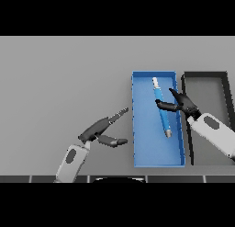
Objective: Pick up the blue pipe and place it into the blue bin.
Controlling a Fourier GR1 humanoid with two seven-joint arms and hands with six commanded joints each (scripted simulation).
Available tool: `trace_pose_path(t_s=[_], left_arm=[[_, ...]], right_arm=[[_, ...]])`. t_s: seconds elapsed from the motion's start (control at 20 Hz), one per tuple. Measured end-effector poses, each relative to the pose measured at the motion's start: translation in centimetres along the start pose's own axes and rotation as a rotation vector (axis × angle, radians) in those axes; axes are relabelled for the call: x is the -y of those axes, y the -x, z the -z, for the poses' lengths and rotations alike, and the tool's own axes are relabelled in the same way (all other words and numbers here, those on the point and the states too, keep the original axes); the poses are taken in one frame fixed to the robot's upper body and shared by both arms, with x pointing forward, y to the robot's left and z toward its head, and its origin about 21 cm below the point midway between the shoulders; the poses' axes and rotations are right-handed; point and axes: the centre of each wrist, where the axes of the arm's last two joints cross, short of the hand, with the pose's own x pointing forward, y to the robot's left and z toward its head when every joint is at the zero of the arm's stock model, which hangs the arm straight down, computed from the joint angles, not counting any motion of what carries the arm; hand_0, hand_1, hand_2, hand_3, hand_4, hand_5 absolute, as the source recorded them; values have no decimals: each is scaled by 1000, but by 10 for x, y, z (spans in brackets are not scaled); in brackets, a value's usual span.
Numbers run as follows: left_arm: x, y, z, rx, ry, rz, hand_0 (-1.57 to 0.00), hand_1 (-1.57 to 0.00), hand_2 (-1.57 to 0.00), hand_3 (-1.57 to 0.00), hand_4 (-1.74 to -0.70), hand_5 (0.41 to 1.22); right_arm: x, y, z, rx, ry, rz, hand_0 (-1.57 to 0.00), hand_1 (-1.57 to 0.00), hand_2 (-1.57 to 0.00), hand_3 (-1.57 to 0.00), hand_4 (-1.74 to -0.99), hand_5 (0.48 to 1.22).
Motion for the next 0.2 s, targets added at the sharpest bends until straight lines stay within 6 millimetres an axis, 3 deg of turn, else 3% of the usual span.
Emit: trace_pose_path(t_s=[0.2], left_arm=[[-12,-2,1,2,-10,3,1,1,1,1,-885,431]], right_arm=[[2,-1,1,-3,0,-9,-6,-5,-5,-3,-1022,643]])
